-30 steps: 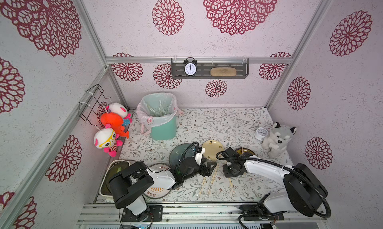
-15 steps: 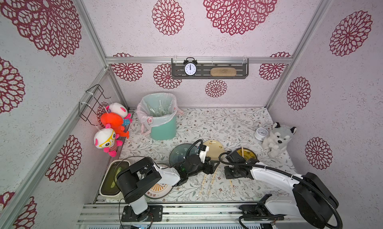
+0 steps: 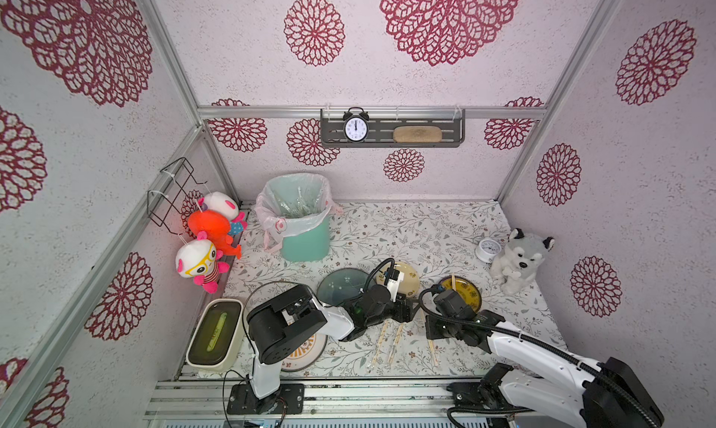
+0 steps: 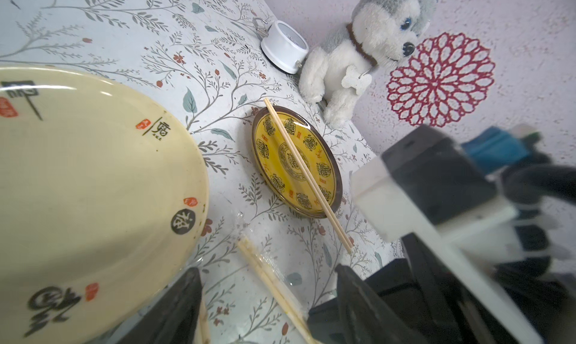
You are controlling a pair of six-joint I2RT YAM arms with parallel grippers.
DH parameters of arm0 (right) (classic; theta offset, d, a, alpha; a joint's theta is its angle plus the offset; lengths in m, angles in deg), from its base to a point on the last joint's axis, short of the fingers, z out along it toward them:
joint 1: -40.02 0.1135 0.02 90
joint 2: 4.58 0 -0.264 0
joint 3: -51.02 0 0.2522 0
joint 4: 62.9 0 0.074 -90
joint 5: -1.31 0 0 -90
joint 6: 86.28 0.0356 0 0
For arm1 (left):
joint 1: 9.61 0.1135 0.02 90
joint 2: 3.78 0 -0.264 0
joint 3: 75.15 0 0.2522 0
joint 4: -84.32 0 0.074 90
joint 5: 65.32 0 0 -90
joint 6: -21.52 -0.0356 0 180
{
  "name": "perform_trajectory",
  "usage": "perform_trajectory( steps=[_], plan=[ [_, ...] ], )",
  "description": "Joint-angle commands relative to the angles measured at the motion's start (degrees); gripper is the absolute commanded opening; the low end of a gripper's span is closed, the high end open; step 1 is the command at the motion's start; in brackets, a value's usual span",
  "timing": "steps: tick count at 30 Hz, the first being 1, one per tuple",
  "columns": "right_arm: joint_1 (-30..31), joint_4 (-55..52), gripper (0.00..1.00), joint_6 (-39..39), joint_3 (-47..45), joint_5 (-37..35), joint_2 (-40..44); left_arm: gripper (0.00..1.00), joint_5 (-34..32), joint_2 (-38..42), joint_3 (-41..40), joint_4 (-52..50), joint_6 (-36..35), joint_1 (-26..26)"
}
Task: Remove the packaging of disposable chopsticks
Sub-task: Pick up the disposable chopsticks from the center of the board.
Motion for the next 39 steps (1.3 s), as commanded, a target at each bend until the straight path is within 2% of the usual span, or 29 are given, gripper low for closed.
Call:
perform_trajectory(
  steps=[1,4,8,12,15,17,19,26,28,33,35,37,38,39],
  plan=[
    [0.22,1.76,0.0,0.04,-1.04,0.83,4.55,0.73,1.39,-1.94,1.28,1.85,1.89,-0.56],
    [0.22,2.24,0.0,-0.32,-1.87,2.09,8.66,0.75,1.85,-4.23,2.63,1.58,2.17,-0.73],
    [0.31,2.73,0.0,-0.52,-2.78,3.1,11.27,0.75,4.88,-7.21,3.36,8.64,3.73,-1.2],
    [0.31,3.9,0.0,-0.82,-3.68,4.37,12.16,0.69,7.91,-10.31,4.24,15.21,5.82,-1.17],
    [0.46,4.08,0.0,-0.82,-3.95,4.86,12.82,0.38,8.83,-10.67,4.41,16.46,5.83,-1.17],
    [0.48,3.97,0.0,-0.7,-4.02,4.54,13.28,0.12,10.29,-10.87,3.63,20.01,6.7,-1.18],
    [0.46,3.92,0.0,-0.78,-3.9,4.45,13.43,0.0,11.17,-10.88,3.06,22.2,7.5,-1.21],
    [0.48,4.06,0.01,0.19,-4.62,3.35,15.75,0.0,11.17,-7.97,0.96,23.4,7.09,-1.22],
    [0.48,3.84,0.09,0.36,-4.82,3.28,17.33,0.0,10.34,-6.55,0.82,22.24,6.18,-1.17],
    [0.42,4.27,0.43,1.3,-5.06,4.04,22.77,0.0,9.44,-1.41,-0.35,23.27,4.56,-1.26],
    [0.39,5.03,0.67,1.34,-4.61,4.67,26.36,0.0,8.88,3.58,-1.62,21.65,2.62,-1.09],
    [0.31,8.0,0.8,1.55,-4.62,6.64,29.75,0.0,7.4,8.91,-2.52,17.45,0.22,-0.82],
    [0.31,10.64,0.98,2.33,-4.94,8.02,31.33,0.0,6.39,11.97,-2.8,14.69,-1.39,-0.82],
    [0.26,13.48,0.99,2.75,-5.45,9.54,32.29,0.0,5.66,14.25,-3.06,12.68,-2.85,-0.82]
  ],
)
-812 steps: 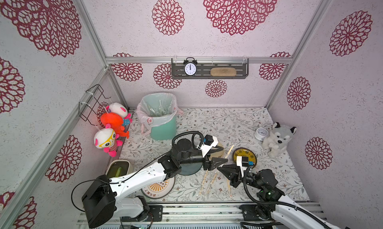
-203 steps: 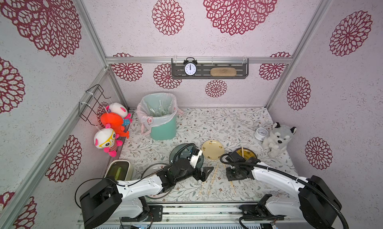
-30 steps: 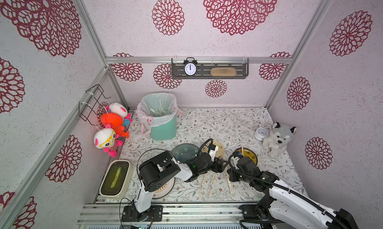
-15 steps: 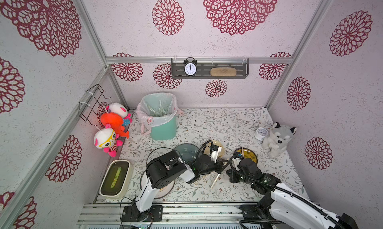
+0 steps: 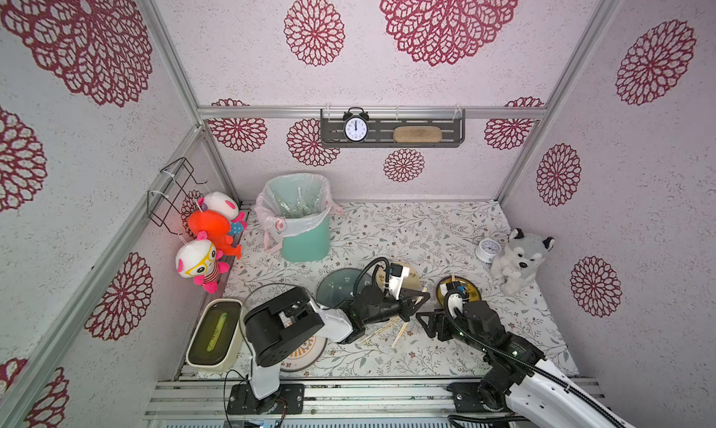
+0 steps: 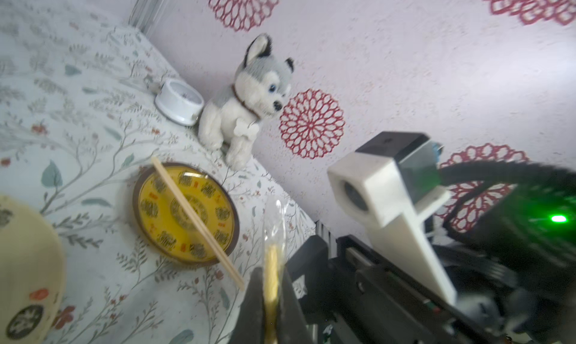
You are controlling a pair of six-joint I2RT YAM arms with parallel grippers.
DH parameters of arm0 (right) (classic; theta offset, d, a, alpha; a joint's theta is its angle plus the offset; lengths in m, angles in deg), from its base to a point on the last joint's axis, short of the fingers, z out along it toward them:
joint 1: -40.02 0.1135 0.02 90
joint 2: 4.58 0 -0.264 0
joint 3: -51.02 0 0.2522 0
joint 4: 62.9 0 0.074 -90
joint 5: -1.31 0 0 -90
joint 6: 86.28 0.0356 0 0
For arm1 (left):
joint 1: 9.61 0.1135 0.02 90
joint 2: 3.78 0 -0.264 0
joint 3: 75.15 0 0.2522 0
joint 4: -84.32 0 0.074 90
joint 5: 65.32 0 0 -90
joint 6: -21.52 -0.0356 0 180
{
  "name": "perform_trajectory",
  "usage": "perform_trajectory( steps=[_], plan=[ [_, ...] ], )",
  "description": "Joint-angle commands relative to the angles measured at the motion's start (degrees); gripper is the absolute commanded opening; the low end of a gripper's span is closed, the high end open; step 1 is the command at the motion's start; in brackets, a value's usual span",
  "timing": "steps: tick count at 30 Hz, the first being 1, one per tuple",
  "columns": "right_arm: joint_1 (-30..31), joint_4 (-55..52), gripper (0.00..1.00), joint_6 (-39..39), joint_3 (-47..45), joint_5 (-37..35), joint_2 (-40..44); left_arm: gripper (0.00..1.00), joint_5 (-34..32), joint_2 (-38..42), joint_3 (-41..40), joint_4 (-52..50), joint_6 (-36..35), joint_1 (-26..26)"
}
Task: Remove the packaging of disposable chopsticks
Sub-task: Pick up the disposable chopsticks from the center of the board.
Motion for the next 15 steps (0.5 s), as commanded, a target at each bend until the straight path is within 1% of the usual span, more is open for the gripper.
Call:
perform_trajectory(
  steps=[1,4,6,8,11,13,15],
  plan=[
    [0.07,11.53,0.99,1.44,-0.92,4.68,3.61,0.0,-3.22,9.11,-0.73,-6.43,-6.14,-0.06],
    [0.14,22.24,0.99,0.97,-2.16,8.0,2.69,0.0,-4.45,15.41,-1.58,-10.57,-8.89,0.1],
    [0.15,29.68,0.99,0.62,-3.45,10.52,0.68,0.0,-3.7,18.89,-2.22,-11.85,-10.15,0.2],
    [0.31,39.35,0.99,-0.23,-5.01,14.46,-2.17,0.0,-3.77,22.95,-3.18,-13.77,-11.87,0.21],
    [1.78,44.64,0.99,-4.13,-4.51,16.14,-7.18,0.0,-6.78,29.18,-5.04,-16.84,-15.3,0.23],
    [2.99,48.51,0.97,-6.99,-4.54,17.97,-9.61,0.0,-7.93,31.84,-5.19,-20.16,-17.81,0.51],
    [3.73,53.59,0.96,-8.5,-5.22,20.38,-11.54,0.0,-7.89,33.27,-5.49,-20.11,-19.44,0.64]
  ],
)
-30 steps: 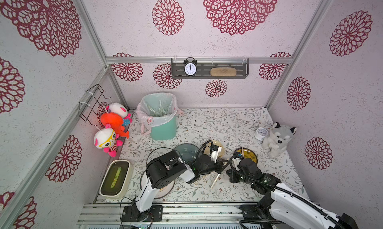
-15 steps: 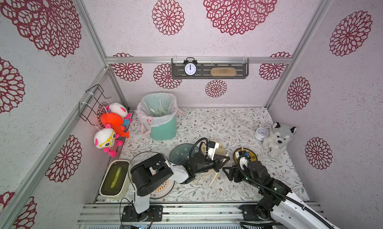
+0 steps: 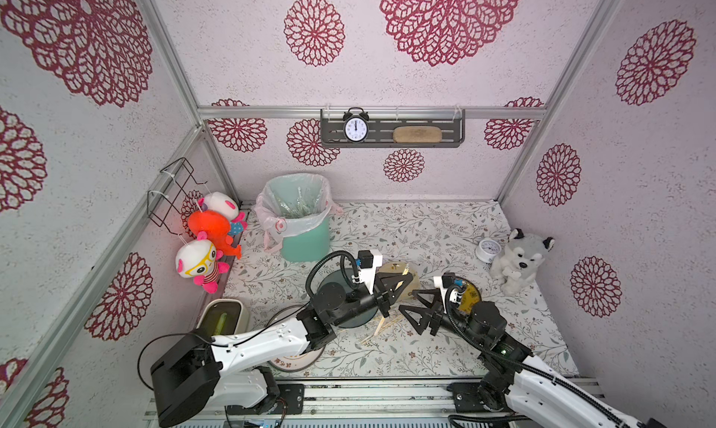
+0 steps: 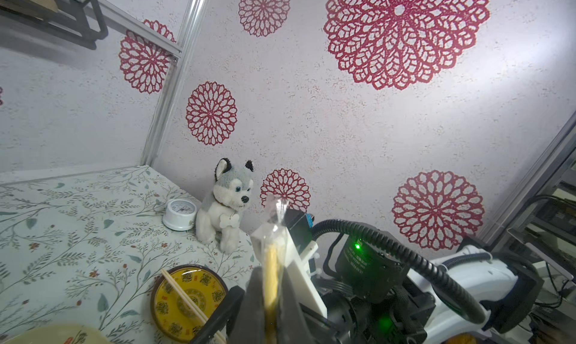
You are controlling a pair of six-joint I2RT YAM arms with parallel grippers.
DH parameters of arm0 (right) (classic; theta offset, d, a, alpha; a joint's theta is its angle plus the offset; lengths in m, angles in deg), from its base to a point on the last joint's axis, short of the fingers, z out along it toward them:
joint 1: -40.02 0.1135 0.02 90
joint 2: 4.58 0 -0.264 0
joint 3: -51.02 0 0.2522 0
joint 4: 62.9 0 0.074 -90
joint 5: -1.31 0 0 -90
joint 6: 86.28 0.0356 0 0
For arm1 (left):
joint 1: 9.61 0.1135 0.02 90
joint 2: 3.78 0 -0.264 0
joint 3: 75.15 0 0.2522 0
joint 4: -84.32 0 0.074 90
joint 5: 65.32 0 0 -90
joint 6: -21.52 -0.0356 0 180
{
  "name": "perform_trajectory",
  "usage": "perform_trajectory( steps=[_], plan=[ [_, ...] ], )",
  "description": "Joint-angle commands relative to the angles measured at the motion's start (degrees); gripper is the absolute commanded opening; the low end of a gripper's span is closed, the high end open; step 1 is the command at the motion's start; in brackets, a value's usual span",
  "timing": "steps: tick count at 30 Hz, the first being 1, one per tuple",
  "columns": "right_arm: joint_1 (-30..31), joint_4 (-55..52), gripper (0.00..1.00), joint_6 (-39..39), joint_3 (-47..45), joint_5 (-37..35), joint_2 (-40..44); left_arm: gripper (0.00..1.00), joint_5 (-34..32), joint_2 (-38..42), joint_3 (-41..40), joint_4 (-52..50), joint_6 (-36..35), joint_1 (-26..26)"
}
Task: Remove the packaging of disposable chopsticks
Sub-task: Pick up the disposable chopsticks from the center of the board, then remove the packet bag from the disposable chopsticks.
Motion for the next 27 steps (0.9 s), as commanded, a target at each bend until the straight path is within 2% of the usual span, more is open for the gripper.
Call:
perform_trajectory(
  steps=[1,6,10,13,17,22,24,27],
  plan=[
    [1.51,15.32,0.95,-5.69,-0.05,6.46,-2.34,0.0,-0.52,1.96,-0.84,-2.33,-5.56,0.47],
    [3.32,24.07,0.87,-7.81,0.26,13.92,-10.83,0.0,3.71,-1.25,1.22,0.65,-5.78,0.47],
    [4.71,30.89,0.82,-7.56,-0.33,17.26,-14.55,0.0,4.29,-4.12,2.93,2.49,-7.27,0.54],
    [5.41,29.19,0.75,-9.02,0.66,17.29,-15.72,0.0,4.1,-5.68,3.85,3.45,-8.08,0.47],
    [5.52,31.4,0.65,-8.7,0.41,16.76,-16.96,0.0,4.68,-8.21,3.63,10.02,-7.84,0.38],
    [5.53,34.51,0.53,-9.0,-1.45,13.24,-16.64,0.0,5.21,-8.8,3.76,12.64,-6.63,0.13],
    [5.53,35.37,0.43,-8.95,-1.34,13.24,-17.53,0.0,3.73,-8.63,3.81,11.99,-8.48,-1.11],
    [5.57,37.21,0.38,-7.97,-1.19,13.88,-19.52,0.0,3.47,-8.25,3.73,12.2,-9.19,-1.73]
  ],
)
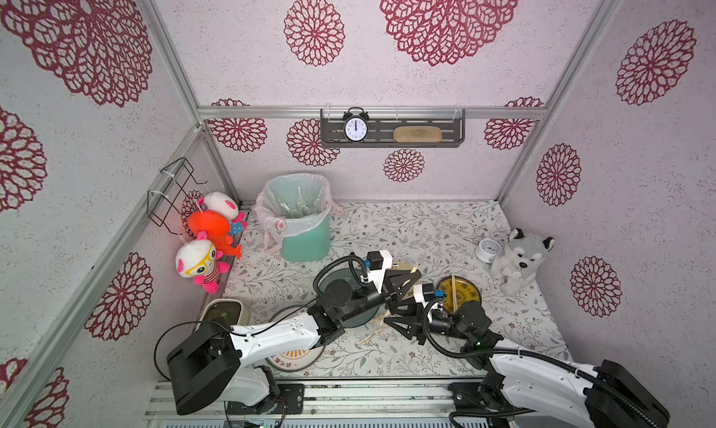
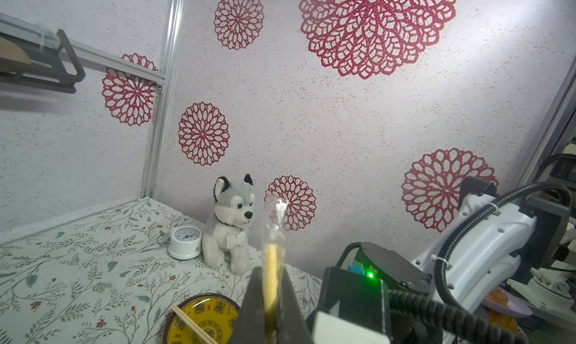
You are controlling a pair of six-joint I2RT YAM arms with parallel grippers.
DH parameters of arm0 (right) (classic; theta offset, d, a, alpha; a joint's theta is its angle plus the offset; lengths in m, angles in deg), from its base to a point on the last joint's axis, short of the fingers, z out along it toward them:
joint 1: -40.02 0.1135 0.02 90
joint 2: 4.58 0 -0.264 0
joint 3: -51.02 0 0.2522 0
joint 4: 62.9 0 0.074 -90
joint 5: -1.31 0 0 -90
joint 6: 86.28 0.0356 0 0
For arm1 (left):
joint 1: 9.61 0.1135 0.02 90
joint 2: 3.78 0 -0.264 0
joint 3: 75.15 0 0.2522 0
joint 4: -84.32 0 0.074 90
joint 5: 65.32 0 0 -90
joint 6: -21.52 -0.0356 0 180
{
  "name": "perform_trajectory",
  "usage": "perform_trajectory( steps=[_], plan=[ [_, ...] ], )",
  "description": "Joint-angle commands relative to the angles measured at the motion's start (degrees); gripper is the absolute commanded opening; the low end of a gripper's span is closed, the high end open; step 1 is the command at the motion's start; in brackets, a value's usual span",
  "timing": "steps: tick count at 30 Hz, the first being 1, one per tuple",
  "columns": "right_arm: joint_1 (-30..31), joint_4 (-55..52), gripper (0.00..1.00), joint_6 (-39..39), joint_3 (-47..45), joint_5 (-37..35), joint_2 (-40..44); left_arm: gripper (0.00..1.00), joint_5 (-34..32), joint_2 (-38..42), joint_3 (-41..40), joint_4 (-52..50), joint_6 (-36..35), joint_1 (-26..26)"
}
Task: Remove the packaging of disposable chopsticks
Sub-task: Remove the packet bag from the disposable chopsticks.
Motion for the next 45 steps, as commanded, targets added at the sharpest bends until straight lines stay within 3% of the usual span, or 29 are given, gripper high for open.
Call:
perform_trajectory(
  steps=[1,8,11,15,16,18,19,20,29,35,39,42,45],
  plan=[
    [0.27,6.87,0.36,0.8,0.34,0.4,-1.91,0.0,-0.03,0.7,0.52,3.72,-1.82,-1.07],
    [0.28,11.12,0.15,2.74,-0.05,1.54,-5.59,0.0,0.1,2.64,-1.87,6.42,-1.8,-1.26],
    [0.25,9.42,0.0,2.43,0.08,1.22,-5.03,0.0,-1.43,3.59,-1.53,3.49,-2.56,-1.56],
    [0.25,6.42,0.0,1.19,-0.66,-0.47,-3.28,0.03,-3.73,5.89,-3.34,2.59,-4.01,-1.6],
    [0.26,4.86,0.0,0.7,-0.62,-1.05,-2.49,0.14,-4.06,6.76,-3.63,1.73,-4.38,-1.6],
    [0.26,-0.25,0.0,-0.77,-0.02,-2.09,-0.68,0.54,-4.73,8.76,-3.52,-1.79,-5.34,-1.62],
    [0.26,-3.49,0.0,-1.61,0.43,-2.77,0.45,0.65,-5.03,10.11,-3.05,-4.82,-5.98,-1.6],
    [0.26,-6.6,0.0,-2.42,0.78,-3.38,1.59,0.69,-5.05,11.43,-2.34,-8.37,-6.71,-1.6],
    [0.44,-24.53,0.0,-6.55,4.76,-1.43,7.19,0.65,-5.74,17.98,8.04,-42.97,-12.37,0.38],
    [1.32,-25.29,0.0,-7.81,6.65,0.35,4.51,0.61,1.52,20.87,6.55,-45.55,-8.8,6.75],
    [2.95,-27.02,0.0,-9.15,8.54,-0.13,2.28,0.62,3.52,21.73,4.06,-43.29,-8.4,7.67],
    [3.93,-27.42,0.0,-9.96,9.73,-0.31,0.15,0.54,6.96,21.09,3.98,-41.97,-8.35,7.72],
    [4.44,-26.88,0.0,-10.19,9.95,-0.55,-0.66,0.38,7.91,20.29,4.52,-42.18,-8.29,7.81]
  ],
)
